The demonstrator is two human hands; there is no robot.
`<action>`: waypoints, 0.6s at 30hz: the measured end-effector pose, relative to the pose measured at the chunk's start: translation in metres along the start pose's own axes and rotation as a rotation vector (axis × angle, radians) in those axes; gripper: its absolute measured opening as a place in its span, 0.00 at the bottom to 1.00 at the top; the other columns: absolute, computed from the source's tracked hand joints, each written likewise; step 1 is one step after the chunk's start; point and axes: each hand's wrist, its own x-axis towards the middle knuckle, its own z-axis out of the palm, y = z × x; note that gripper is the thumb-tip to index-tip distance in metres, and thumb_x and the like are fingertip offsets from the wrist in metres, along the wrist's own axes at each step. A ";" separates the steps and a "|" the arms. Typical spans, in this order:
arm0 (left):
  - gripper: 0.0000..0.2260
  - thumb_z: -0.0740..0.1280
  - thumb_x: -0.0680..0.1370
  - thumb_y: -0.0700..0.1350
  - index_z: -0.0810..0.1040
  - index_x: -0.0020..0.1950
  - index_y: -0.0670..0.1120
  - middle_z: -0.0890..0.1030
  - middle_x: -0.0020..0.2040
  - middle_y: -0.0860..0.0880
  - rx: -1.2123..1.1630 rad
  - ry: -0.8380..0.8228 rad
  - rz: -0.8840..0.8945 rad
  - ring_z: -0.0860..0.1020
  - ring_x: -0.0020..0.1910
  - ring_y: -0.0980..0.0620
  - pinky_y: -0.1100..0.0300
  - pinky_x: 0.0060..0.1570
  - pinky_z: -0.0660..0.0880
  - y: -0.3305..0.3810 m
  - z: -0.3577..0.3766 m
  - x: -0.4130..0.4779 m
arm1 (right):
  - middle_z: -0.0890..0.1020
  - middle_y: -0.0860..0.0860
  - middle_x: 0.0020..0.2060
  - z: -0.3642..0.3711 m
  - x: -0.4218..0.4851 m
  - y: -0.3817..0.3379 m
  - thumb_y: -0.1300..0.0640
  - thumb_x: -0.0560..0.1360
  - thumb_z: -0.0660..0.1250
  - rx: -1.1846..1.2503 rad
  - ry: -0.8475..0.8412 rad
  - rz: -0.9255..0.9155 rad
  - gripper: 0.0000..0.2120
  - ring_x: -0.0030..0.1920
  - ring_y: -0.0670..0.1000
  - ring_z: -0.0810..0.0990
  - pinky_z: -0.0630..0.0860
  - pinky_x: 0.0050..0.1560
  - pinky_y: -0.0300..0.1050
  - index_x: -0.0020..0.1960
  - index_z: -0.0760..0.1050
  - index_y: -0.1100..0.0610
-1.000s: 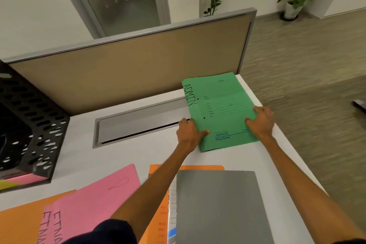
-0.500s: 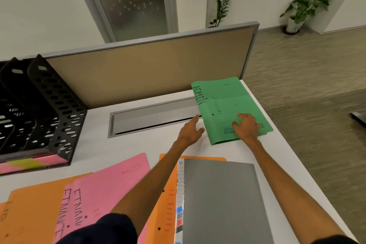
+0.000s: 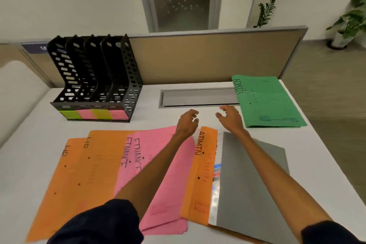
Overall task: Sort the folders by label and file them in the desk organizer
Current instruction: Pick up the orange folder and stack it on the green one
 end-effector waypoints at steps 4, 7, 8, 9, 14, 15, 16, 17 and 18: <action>0.13 0.64 0.79 0.36 0.76 0.64 0.40 0.80 0.59 0.42 -0.010 0.053 -0.013 0.78 0.56 0.45 0.52 0.57 0.76 -0.031 -0.042 -0.031 | 0.76 0.57 0.63 0.036 -0.030 -0.037 0.54 0.77 0.68 0.042 -0.051 -0.025 0.20 0.63 0.57 0.76 0.73 0.63 0.52 0.66 0.73 0.60; 0.13 0.65 0.78 0.35 0.76 0.62 0.39 0.80 0.57 0.41 -0.034 0.076 -0.034 0.79 0.54 0.45 0.51 0.56 0.76 -0.052 -0.069 -0.052 | 0.75 0.58 0.64 0.062 -0.052 -0.058 0.54 0.77 0.68 0.063 -0.085 -0.014 0.20 0.64 0.56 0.75 0.72 0.61 0.49 0.67 0.72 0.60; 0.14 0.65 0.77 0.35 0.76 0.62 0.39 0.80 0.57 0.41 -0.039 0.082 -0.043 0.79 0.54 0.45 0.51 0.56 0.76 -0.058 -0.077 -0.059 | 0.75 0.58 0.64 0.070 -0.059 -0.064 0.54 0.77 0.68 0.065 -0.097 -0.007 0.20 0.64 0.56 0.75 0.73 0.61 0.49 0.67 0.72 0.60; 0.14 0.65 0.77 0.35 0.77 0.62 0.39 0.80 0.56 0.41 -0.042 0.088 -0.053 0.79 0.53 0.44 0.51 0.56 0.76 -0.066 -0.084 -0.065 | 0.75 0.58 0.64 0.079 -0.066 -0.070 0.54 0.77 0.67 0.062 -0.108 -0.001 0.21 0.64 0.56 0.75 0.73 0.61 0.49 0.67 0.72 0.60; 0.14 0.65 0.77 0.35 0.76 0.62 0.39 0.80 0.56 0.41 -0.055 0.109 -0.112 0.78 0.54 0.44 0.51 0.55 0.75 -0.099 -0.108 -0.093 | 0.74 0.59 0.65 0.113 -0.099 -0.084 0.55 0.76 0.68 0.022 -0.124 0.050 0.21 0.64 0.57 0.74 0.71 0.64 0.49 0.67 0.72 0.61; 0.14 0.65 0.77 0.35 0.76 0.62 0.39 0.80 0.56 0.41 -0.053 0.103 -0.116 0.78 0.54 0.43 0.51 0.55 0.75 -0.105 -0.110 -0.098 | 0.73 0.59 0.65 0.118 -0.106 -0.085 0.55 0.76 0.68 0.006 -0.115 0.065 0.21 0.65 0.58 0.73 0.70 0.65 0.50 0.67 0.72 0.61; 0.14 0.65 0.77 0.35 0.76 0.63 0.38 0.80 0.57 0.41 -0.048 0.092 -0.120 0.77 0.54 0.44 0.52 0.55 0.75 -0.110 -0.111 -0.103 | 0.73 0.59 0.66 0.123 -0.113 -0.085 0.55 0.76 0.68 -0.010 -0.101 0.083 0.21 0.66 0.58 0.72 0.70 0.66 0.52 0.67 0.71 0.60; 0.14 0.65 0.77 0.35 0.76 0.63 0.39 0.80 0.57 0.41 -0.045 0.079 -0.122 0.77 0.54 0.44 0.52 0.56 0.75 -0.114 -0.110 -0.108 | 0.72 0.59 0.66 0.126 -0.121 -0.084 0.55 0.76 0.68 -0.026 -0.083 0.102 0.21 0.66 0.58 0.71 0.70 0.66 0.54 0.67 0.71 0.59; 0.15 0.65 0.77 0.36 0.75 0.63 0.39 0.79 0.58 0.41 -0.043 0.064 -0.125 0.77 0.55 0.44 0.52 0.56 0.75 -0.117 -0.108 -0.112 | 0.72 0.58 0.66 0.129 -0.128 -0.083 0.54 0.76 0.68 -0.042 -0.064 0.122 0.22 0.67 0.58 0.70 0.69 0.67 0.55 0.67 0.71 0.59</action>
